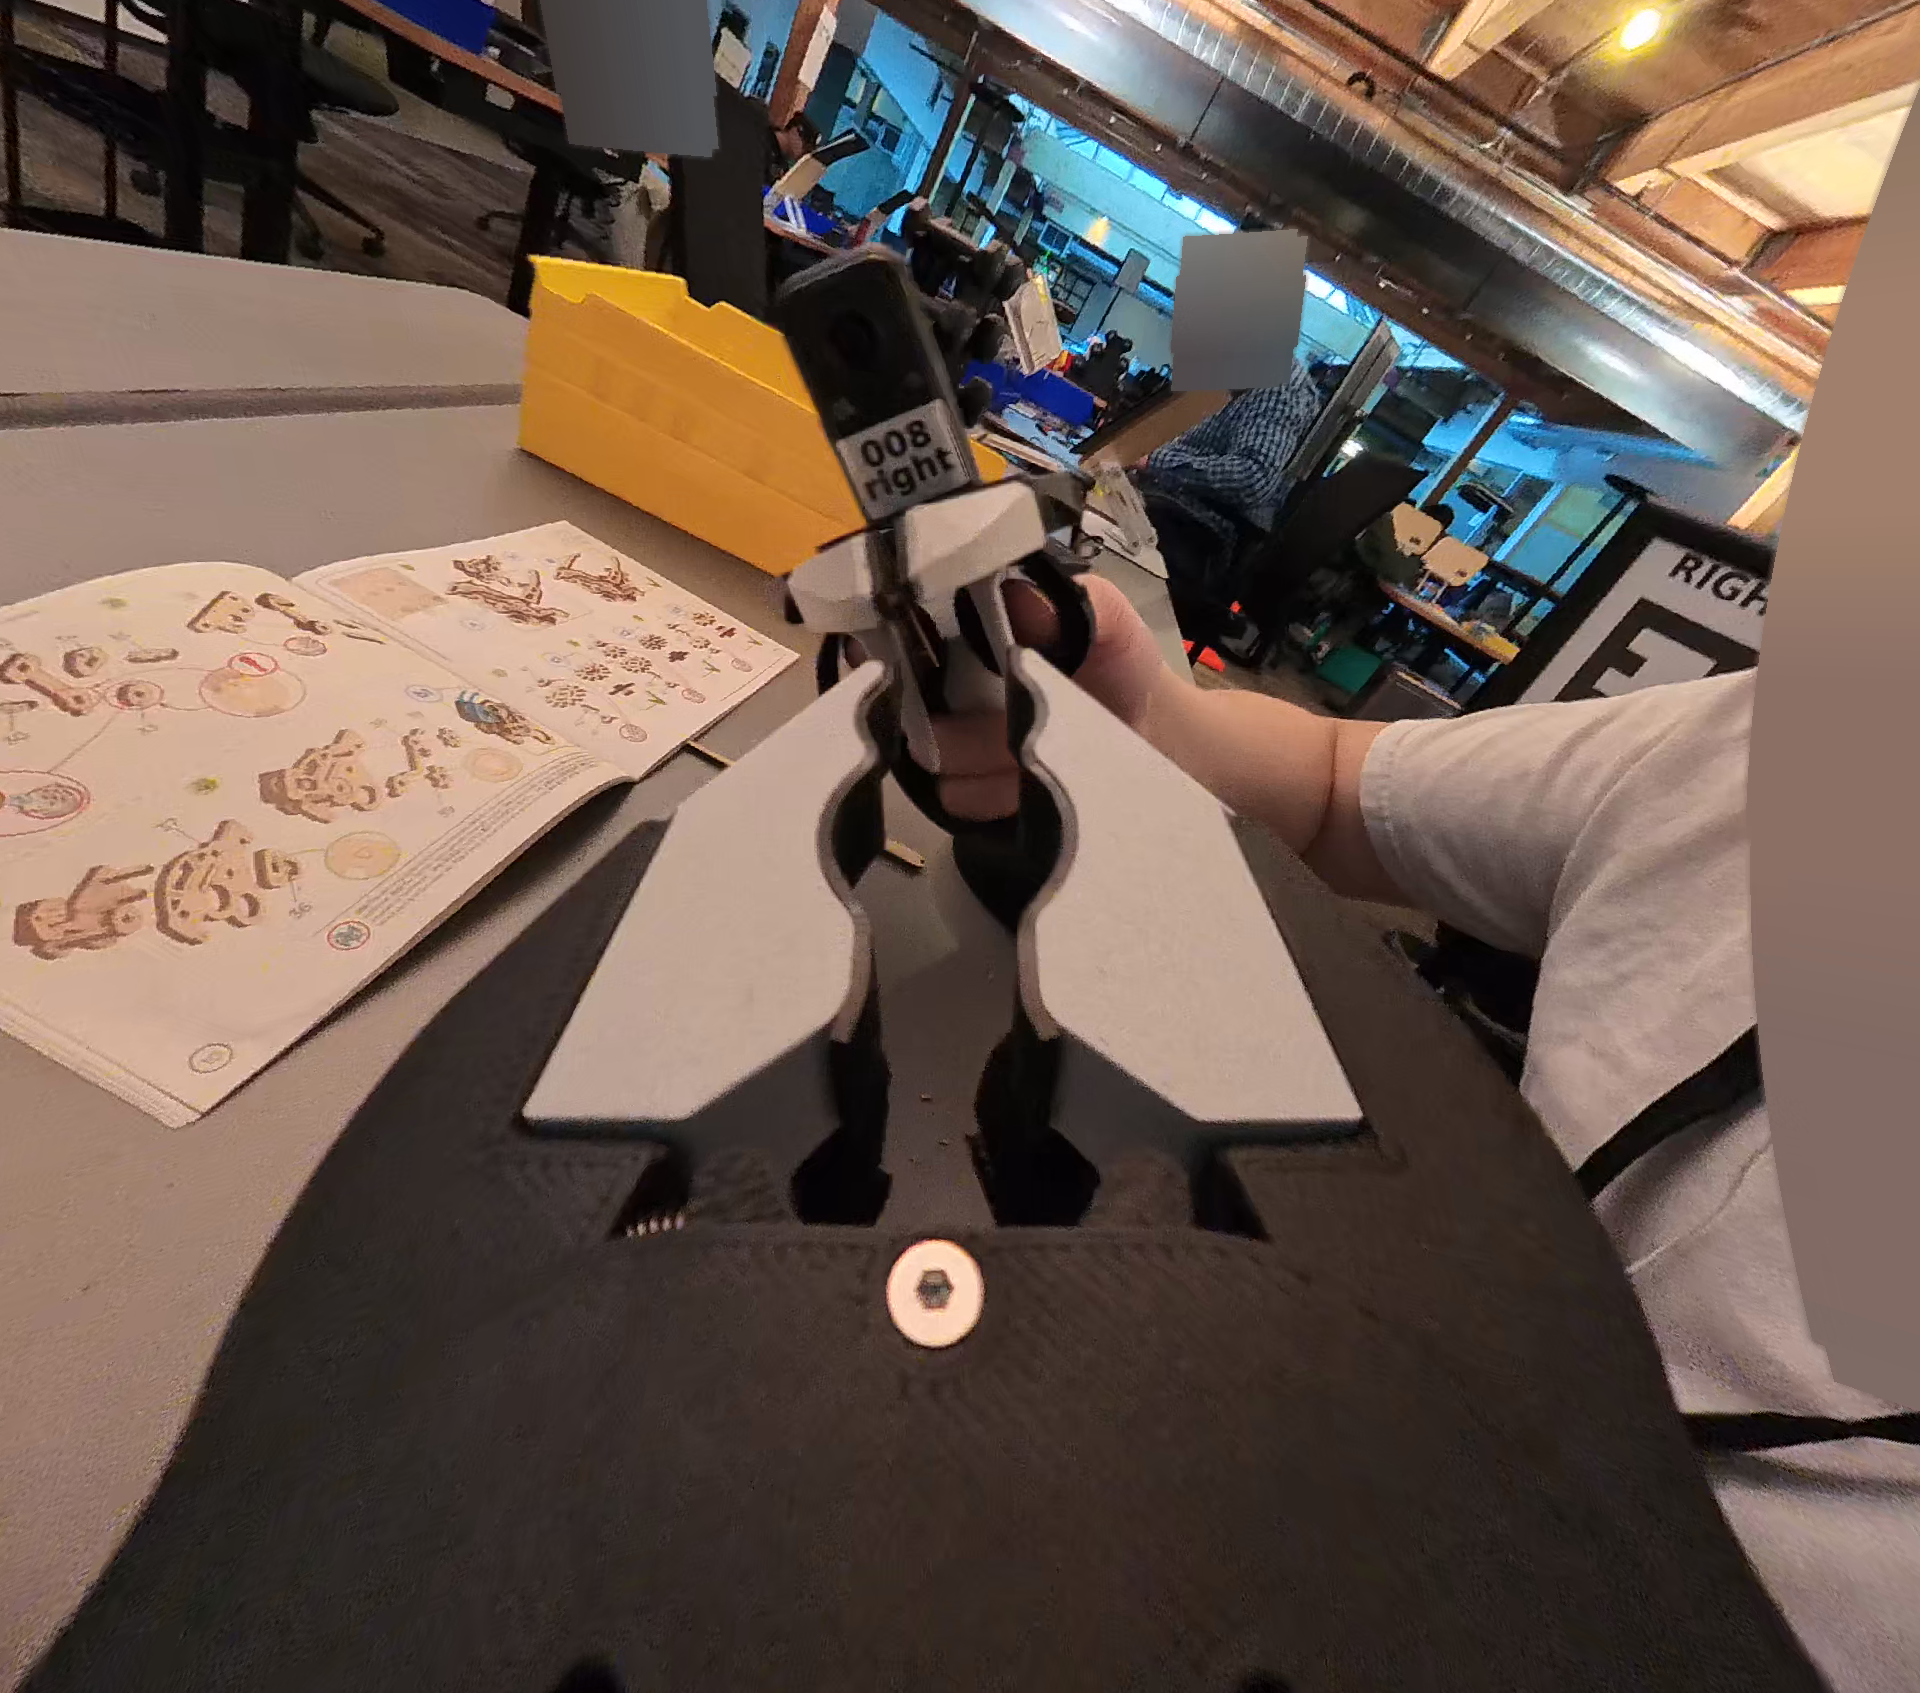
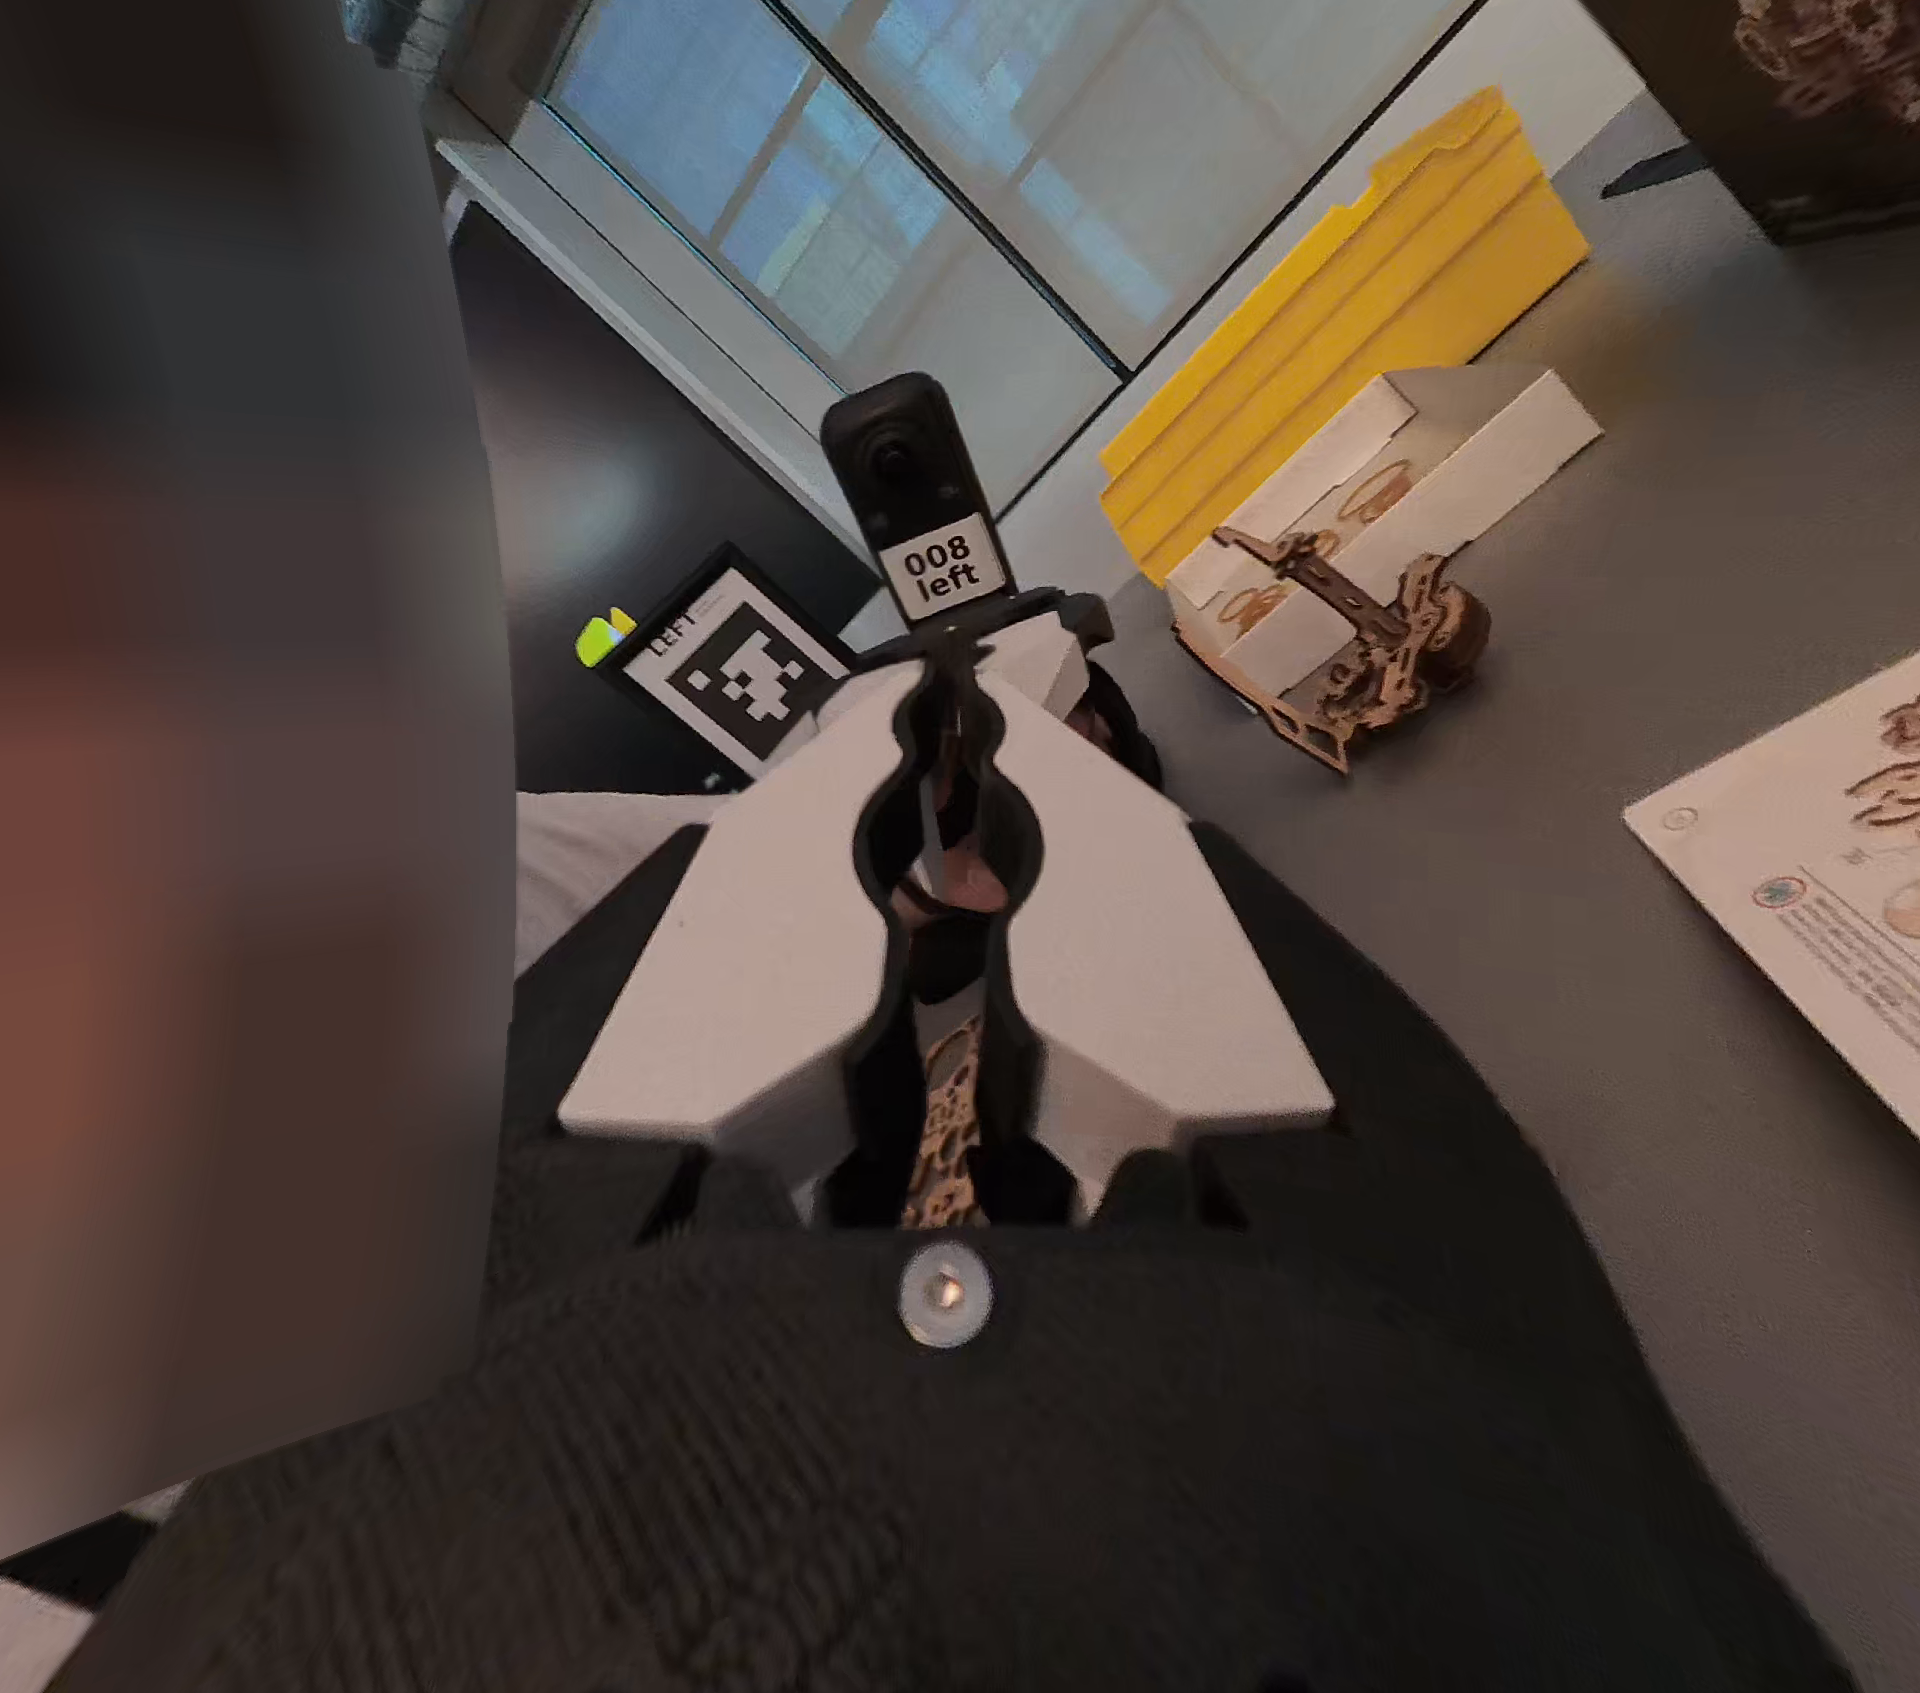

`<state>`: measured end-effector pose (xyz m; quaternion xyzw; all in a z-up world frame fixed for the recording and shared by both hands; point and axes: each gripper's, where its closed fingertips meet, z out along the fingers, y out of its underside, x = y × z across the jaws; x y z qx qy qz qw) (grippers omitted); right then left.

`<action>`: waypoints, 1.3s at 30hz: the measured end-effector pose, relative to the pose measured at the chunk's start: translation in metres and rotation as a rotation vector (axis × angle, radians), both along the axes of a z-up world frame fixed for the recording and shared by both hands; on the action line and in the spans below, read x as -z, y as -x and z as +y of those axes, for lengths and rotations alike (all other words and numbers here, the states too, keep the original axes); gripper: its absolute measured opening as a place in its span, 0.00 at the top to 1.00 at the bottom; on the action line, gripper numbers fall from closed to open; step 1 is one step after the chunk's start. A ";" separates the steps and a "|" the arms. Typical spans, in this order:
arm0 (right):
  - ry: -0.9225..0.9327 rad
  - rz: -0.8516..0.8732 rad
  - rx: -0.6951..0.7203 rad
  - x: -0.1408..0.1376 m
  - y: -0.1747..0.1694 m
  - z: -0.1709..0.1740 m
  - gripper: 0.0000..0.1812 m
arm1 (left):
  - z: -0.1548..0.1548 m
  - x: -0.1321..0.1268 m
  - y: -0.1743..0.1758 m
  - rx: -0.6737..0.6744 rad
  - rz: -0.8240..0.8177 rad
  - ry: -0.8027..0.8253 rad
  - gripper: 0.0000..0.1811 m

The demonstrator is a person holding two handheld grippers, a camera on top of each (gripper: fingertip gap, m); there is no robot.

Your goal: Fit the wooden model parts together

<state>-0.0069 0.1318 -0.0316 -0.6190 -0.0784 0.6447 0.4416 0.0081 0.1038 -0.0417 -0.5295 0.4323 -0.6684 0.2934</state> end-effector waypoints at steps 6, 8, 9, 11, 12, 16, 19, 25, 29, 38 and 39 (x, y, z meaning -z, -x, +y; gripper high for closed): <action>-0.049 -0.094 0.023 0.006 0.001 0.001 1.00 | 0.006 0.010 0.000 0.008 0.052 0.047 1.00; -0.077 -0.160 -0.041 0.005 -0.002 -0.005 0.98 | 0.003 0.013 0.000 0.045 0.077 0.062 1.00; -0.104 -0.221 -0.068 0.003 -0.008 -0.007 0.91 | 0.001 0.016 0.000 0.067 0.106 0.067 1.00; -0.188 -0.421 -0.169 0.008 -0.018 -0.021 0.88 | -0.004 0.034 -0.001 0.119 0.218 0.042 1.00; -0.195 -0.538 -0.224 0.017 -0.023 -0.028 0.87 | -0.009 0.044 -0.001 0.153 0.278 0.023 1.00; -0.234 -0.832 -0.312 0.050 -0.026 -0.043 0.91 | -0.033 0.078 0.000 0.274 0.481 -0.102 1.00; -0.236 -0.913 -0.434 0.072 -0.014 -0.058 0.92 | -0.042 0.085 0.000 0.290 0.523 -0.211 1.00; -0.226 -0.977 -0.501 0.091 -0.006 -0.064 0.94 | -0.054 0.096 0.002 0.323 0.569 -0.300 1.00; -0.237 -0.934 -0.512 0.087 -0.003 -0.068 0.98 | -0.055 0.097 0.003 0.323 0.574 -0.320 1.00; -0.257 -0.963 -0.540 0.095 0.001 -0.071 1.00 | -0.056 0.096 0.004 0.333 0.559 -0.294 1.00; -0.264 -0.964 -0.534 0.095 0.002 -0.070 1.00 | -0.055 0.096 0.004 0.331 0.560 -0.295 1.00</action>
